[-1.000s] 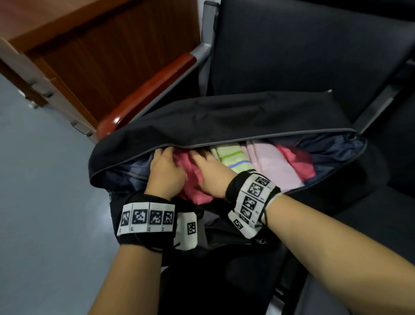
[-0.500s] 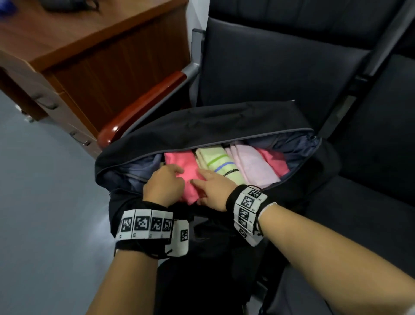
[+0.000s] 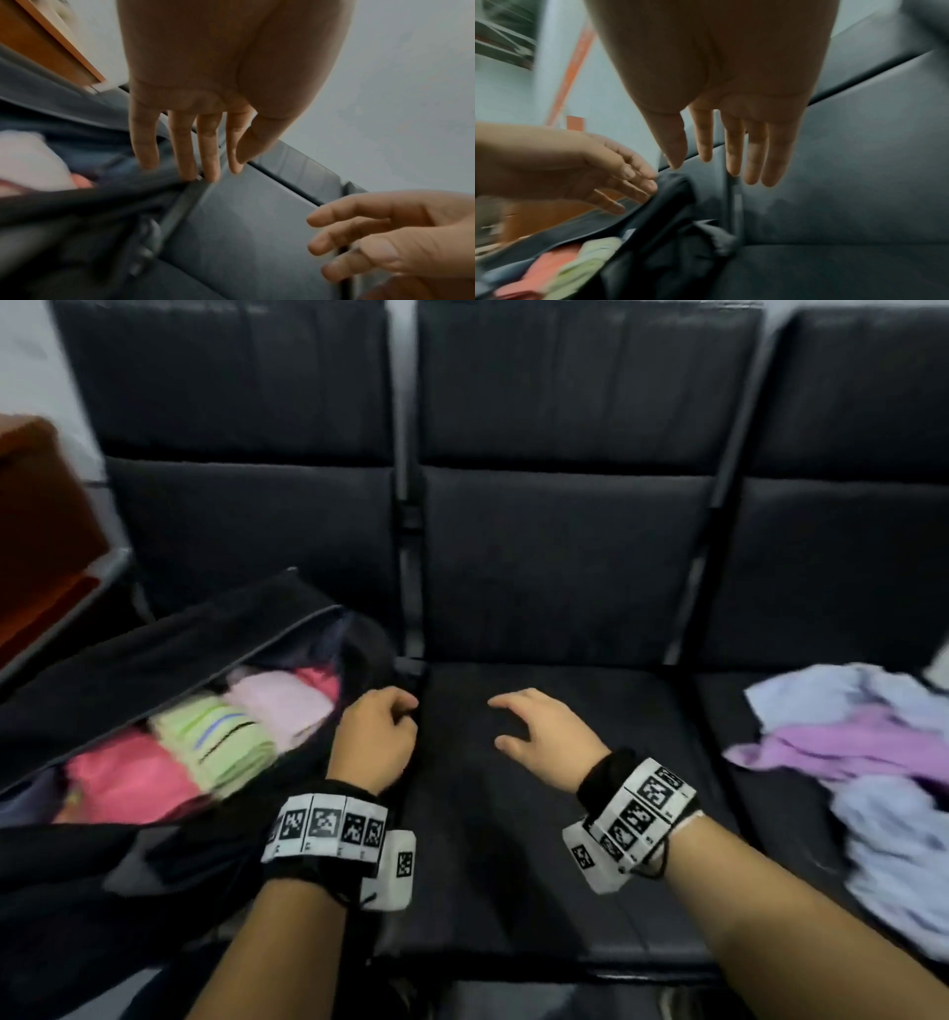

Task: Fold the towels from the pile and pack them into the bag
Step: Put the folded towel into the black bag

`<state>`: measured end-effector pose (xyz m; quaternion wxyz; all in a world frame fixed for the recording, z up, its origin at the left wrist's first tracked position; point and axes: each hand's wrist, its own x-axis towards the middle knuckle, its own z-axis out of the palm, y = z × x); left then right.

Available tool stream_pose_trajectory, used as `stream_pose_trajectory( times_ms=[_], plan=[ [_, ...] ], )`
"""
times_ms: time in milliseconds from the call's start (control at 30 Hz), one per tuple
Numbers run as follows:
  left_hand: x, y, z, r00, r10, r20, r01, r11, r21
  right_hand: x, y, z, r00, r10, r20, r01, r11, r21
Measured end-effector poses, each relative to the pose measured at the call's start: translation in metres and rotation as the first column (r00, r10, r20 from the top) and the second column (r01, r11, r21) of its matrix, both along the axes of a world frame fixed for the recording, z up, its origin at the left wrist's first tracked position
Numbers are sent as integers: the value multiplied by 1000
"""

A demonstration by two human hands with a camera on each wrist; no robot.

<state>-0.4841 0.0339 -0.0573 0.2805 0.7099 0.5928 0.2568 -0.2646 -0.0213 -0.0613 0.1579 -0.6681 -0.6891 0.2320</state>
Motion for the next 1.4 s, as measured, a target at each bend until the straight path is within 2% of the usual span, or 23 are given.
stream_pose_trajectory(
  times_ms=[133,367,533,633,700,767,900,933,1000,1067,1100,1200,1267,1333,1400],
  plan=[
    [120,-27,-12,980,-198,12,199,979,-49,117,-65,-10,978,-205,27,205,978,-21],
    [308,-84,-45,926,-375,34,376,916,-139,284,-156,-50,870,-493,-19,493,870,-5],
    [403,-115,-75,892,-451,29,448,875,-184,368,-200,-94,737,-659,150,672,738,-58],
    [437,-129,-91,875,-484,31,479,852,-213,390,-208,-120,698,-710,91,713,678,-182],
    [449,-137,-102,866,-498,39,492,838,-236,396,-205,-132,701,-703,117,708,668,-230],
    [453,-142,-111,860,-509,31,499,829,-253,401,-199,-140,707,-692,141,705,680,-201],
    [449,-147,-117,848,-528,44,520,812,-267,406,-201,-144,676,-732,83,734,659,-165],
    [446,-149,-116,847,-528,61,523,809,-268,406,-202,-141,669,-743,16,736,660,-146],
    [440,-152,-111,845,-523,113,533,804,-264,397,-204,-127,639,-725,-257,734,675,-81],
    [438,-156,-103,839,-511,190,544,796,-265,386,-202,-106,564,-617,-548,726,687,-28],
    [435,-157,-98,833,-501,236,550,795,-256,378,-201,-94,540,-549,-637,705,709,-14],
    [411,-158,-74,786,-494,371,586,788,-191,343,-192,-57,542,-339,-769,580,813,50],
    [386,-159,-58,752,-491,440,603,781,-160,316,-188,-37,488,-231,-842,491,870,46],
    [358,-157,-42,741,-490,459,596,795,-114,289,-183,-22,485,-179,-856,424,904,52],
    [326,-153,-30,757,-500,421,567,823,-41,263,-177,-12,517,-170,-839,384,922,51]
  ],
)
